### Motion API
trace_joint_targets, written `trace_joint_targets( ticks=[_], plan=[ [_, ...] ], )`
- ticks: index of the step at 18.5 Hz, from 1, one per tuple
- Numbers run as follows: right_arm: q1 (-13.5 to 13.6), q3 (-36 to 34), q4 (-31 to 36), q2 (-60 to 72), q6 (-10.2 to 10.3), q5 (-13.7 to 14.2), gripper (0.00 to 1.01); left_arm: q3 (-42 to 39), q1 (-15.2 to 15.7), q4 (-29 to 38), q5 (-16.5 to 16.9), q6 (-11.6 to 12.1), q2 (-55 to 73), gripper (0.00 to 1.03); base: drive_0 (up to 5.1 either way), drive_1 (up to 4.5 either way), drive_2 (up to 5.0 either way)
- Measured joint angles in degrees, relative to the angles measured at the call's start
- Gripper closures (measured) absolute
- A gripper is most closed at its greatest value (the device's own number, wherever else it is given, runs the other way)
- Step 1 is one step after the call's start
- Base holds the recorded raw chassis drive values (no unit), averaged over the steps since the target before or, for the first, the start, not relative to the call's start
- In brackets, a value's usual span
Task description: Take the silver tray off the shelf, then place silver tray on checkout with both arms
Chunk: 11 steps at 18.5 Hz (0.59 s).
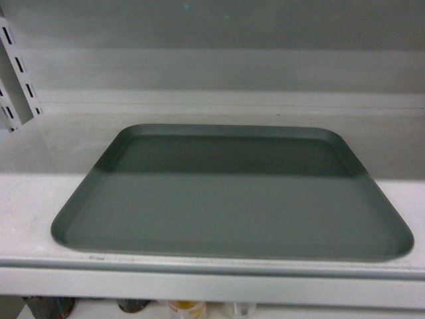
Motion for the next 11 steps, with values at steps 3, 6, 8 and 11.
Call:
trace_joint_targets(
  ticks=[3,6,8,11],
  plan=[
    [0.00,0.00,-0.22,0.07,0.00,0.00,0.03,0.00,0.00,-0.24,0.04,0.00,0.00,0.05,0.1,2.93,-2.8],
    [0.00,0.02,-0.04,0.00,0.00,0.00,0.03,0.00,0.00,-0.13,0.02,-0.02,0.00,0.05,0.0,0.00,0.0],
    [0.00,0.00,0.04,-0.02,0.00,0.00,0.03,0.00,0.00,-0.11,0.02,-0.02,0.00,0.05,0.0,0.00,0.0],
    [0.00,0.00,0.07,-0.02,0.00,0.00,0.03,0.00,0.00,-0.09,0.00,-0.02,0.00,0.05,0.0,0.00,0.0]
  ],
)
